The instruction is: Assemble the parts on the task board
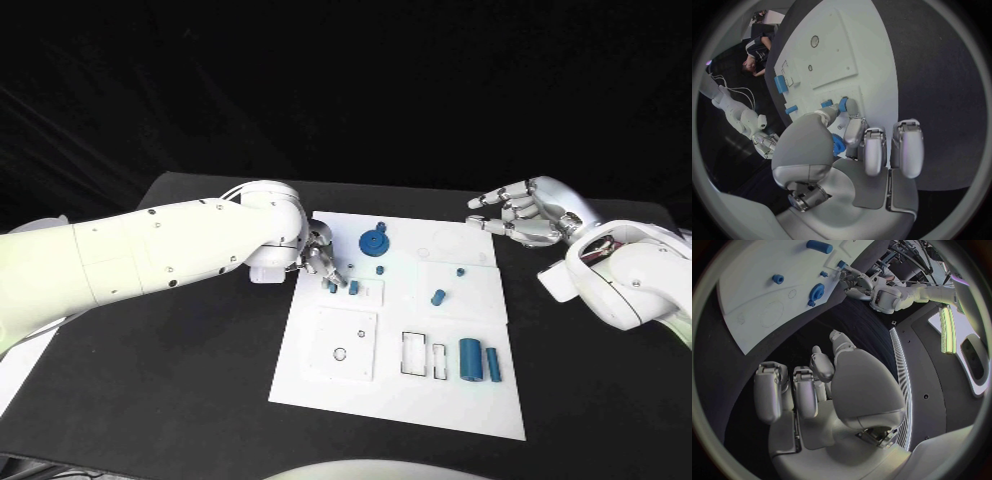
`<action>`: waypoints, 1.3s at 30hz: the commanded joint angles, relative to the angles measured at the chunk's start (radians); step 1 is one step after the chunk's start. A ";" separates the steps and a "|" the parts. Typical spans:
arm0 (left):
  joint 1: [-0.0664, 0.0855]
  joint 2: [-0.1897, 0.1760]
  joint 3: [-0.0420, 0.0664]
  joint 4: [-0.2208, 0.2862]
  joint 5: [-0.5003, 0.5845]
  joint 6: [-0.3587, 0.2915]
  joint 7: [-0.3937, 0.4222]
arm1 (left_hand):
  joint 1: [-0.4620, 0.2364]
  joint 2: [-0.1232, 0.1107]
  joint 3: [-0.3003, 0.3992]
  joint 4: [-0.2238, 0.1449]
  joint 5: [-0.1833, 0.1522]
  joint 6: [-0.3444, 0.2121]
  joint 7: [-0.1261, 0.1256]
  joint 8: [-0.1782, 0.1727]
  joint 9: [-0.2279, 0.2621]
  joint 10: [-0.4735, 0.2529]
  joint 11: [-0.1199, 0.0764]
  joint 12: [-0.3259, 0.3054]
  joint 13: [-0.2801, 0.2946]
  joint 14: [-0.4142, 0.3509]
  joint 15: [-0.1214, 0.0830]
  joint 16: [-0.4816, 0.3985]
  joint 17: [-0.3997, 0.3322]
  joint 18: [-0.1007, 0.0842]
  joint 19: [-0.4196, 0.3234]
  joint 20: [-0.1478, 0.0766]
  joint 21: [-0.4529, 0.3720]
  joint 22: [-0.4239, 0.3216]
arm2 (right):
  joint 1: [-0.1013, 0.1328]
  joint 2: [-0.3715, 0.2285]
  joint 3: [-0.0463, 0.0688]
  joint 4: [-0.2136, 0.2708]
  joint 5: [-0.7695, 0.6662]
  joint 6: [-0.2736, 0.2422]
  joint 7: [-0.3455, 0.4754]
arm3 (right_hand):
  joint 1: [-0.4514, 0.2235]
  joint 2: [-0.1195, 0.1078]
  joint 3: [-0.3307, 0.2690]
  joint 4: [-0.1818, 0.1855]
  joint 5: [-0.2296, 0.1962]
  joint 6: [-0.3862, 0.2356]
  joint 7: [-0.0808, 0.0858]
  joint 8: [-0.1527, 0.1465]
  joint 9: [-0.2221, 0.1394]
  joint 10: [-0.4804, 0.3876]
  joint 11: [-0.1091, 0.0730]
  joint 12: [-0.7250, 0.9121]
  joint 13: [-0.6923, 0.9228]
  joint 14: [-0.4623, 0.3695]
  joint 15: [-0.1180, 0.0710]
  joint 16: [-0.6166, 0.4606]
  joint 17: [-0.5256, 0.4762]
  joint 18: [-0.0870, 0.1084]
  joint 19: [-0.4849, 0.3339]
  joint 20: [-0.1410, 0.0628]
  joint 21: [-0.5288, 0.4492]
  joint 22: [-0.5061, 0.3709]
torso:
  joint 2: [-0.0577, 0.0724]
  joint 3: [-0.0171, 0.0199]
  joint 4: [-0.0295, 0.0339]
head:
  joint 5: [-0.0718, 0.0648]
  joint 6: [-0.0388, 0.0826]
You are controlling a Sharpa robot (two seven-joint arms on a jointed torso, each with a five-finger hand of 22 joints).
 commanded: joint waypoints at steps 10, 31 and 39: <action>-0.012 0.001 -0.008 -0.005 0.010 0.033 -0.043 | -0.005 0.013 -0.195 0.048 0.004 0.014 -0.002 0.002 -0.009 0.008 -0.001 0.010 0.009 0.105 -0.008 0.003 0.263 -0.017 0.087 -0.008 0.010 0.209 | 0.000 -0.001 0.000 0.004 -0.007 0.019 -0.002 | -0.008 0.002 -0.013 0.002 -0.021 0.005 0.001 0.006 0.000 -0.008 0.002 -0.006 -0.002 0.099 -0.005 -0.005 0.243 0.014 -0.009 -0.001 -0.008 -0.003 | 0.000 0.0006 0.0010 | 0.001 -0.001; -0.010 -0.050 0.002 0.030 0.226 -0.199 0.027 | 0.008 0.048 -0.284 0.052 0.008 -0.048 0.023 -0.030 -0.037 -0.108 0.020 -0.151 -0.177 0.105 0.008 0.003 0.263 -0.002 0.064 0.004 -0.041 0.152 | 0.000 0.003 0.000 -0.001 -0.007 0.021 -0.006 | -0.011 0.007 -0.016 0.006 -0.035 0.005 0.001 0.007 0.000 -0.008 0.002 -0.007 -0.004 0.099 -0.005 -0.005 0.243 0.014 -0.009 -0.001 -0.009 -0.003 | 0.000 -0.0003 0.0015 | -0.001 0.002; -0.009 -0.072 0.004 0.043 0.234 -0.269 0.065 | -0.004 0.042 -0.310 0.053 0.008 -0.052 0.029 -0.032 -0.048 -0.128 0.026 -0.178 -0.210 0.105 0.014 0.003 0.263 0.000 0.060 0.010 -0.048 0.144 | -0.001 0.006 0.000 -0.007 -0.006 0.021 -0.006 | -0.012 0.008 -0.017 0.006 -0.037 0.005 0.001 0.007 0.000 -0.009 0.003 -0.007 -0.004 0.098 -0.005 -0.006 0.242 0.014 -0.009 -0.001 -0.008 -0.003 | 0.000 0.0000 0.0001 | -0.004 0.004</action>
